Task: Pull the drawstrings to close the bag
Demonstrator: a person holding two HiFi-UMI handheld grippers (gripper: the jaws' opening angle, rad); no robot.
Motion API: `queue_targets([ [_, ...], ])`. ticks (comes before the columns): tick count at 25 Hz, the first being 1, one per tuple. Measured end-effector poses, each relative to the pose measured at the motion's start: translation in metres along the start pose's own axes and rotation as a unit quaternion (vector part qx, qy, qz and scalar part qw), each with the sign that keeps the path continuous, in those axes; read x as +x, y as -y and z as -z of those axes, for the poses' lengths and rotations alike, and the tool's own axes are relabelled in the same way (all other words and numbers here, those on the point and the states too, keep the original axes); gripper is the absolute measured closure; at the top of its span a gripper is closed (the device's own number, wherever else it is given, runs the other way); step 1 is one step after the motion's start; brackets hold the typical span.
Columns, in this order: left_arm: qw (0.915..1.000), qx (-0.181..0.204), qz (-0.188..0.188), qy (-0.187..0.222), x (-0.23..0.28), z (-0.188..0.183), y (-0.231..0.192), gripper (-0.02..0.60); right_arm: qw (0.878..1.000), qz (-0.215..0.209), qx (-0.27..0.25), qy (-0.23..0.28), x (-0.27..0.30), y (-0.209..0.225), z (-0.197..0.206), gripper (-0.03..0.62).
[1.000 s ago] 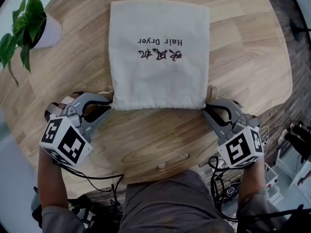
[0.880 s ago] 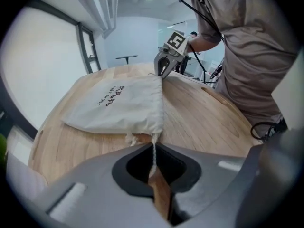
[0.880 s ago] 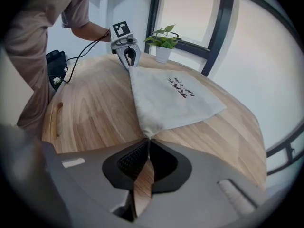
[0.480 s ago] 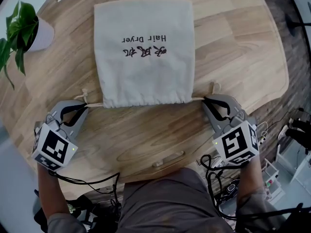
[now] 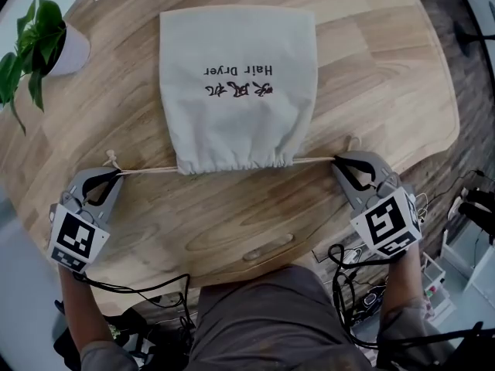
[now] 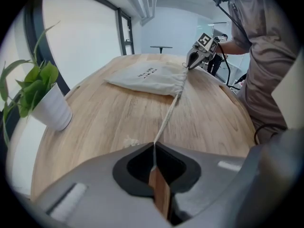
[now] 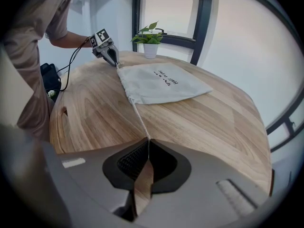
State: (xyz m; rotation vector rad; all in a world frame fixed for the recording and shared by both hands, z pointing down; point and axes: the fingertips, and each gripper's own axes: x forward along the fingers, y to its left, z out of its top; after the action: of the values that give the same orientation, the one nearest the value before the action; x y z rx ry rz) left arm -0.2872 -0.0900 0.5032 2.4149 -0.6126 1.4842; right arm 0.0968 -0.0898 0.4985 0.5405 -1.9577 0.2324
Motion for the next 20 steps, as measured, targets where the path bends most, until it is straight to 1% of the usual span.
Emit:
queue_targets([
  [4,0.9993,-0.032,-0.006,0.021,0.002,0.000,0.000,0.574,1.000,0.010,0.017,0.009,0.002,-0.002,-0.002,0.553],
  [6,0.9990,-0.039,-0.004,0.023,0.000,0.002,0.009,0.566,1.000,-0.002,0.020,0.018,0.002,-0.010,-0.004,0.543],
  [7,0.9990,-0.040,-0.001,0.021,-0.002,0.001,0.015,0.520,0.999,-0.014,0.022,0.021,0.001,-0.015,-0.005,0.494],
  [8,0.9990,-0.040,0.002,0.022,-0.005,-0.002,0.020,0.395,0.999,-0.025,0.024,0.024,-0.001,-0.019,-0.007,0.388],
  [9,0.9988,-0.040,0.004,0.027,-0.010,-0.007,0.025,0.333,0.999,-0.029,0.025,0.029,-0.005,-0.020,-0.011,0.313],
  [11,0.9981,-0.039,0.000,0.048,-0.022,-0.021,0.034,0.333,0.999,-0.018,0.015,0.044,-0.017,-0.020,-0.022,0.313],
  [14,0.9960,-0.030,-0.009,0.084,-0.038,-0.042,0.052,0.333,0.998,0.002,-0.008,0.065,-0.031,-0.023,-0.041,0.330],
  [17,0.9938,-0.002,-0.011,0.111,-0.041,-0.065,0.061,0.333,0.996,0.001,-0.024,0.090,-0.037,-0.031,-0.061,0.339],
  [20,0.9918,0.029,-0.007,0.125,-0.036,-0.085,0.061,0.333,0.994,-0.007,-0.036,0.098,-0.033,-0.040,-0.076,0.350],
])
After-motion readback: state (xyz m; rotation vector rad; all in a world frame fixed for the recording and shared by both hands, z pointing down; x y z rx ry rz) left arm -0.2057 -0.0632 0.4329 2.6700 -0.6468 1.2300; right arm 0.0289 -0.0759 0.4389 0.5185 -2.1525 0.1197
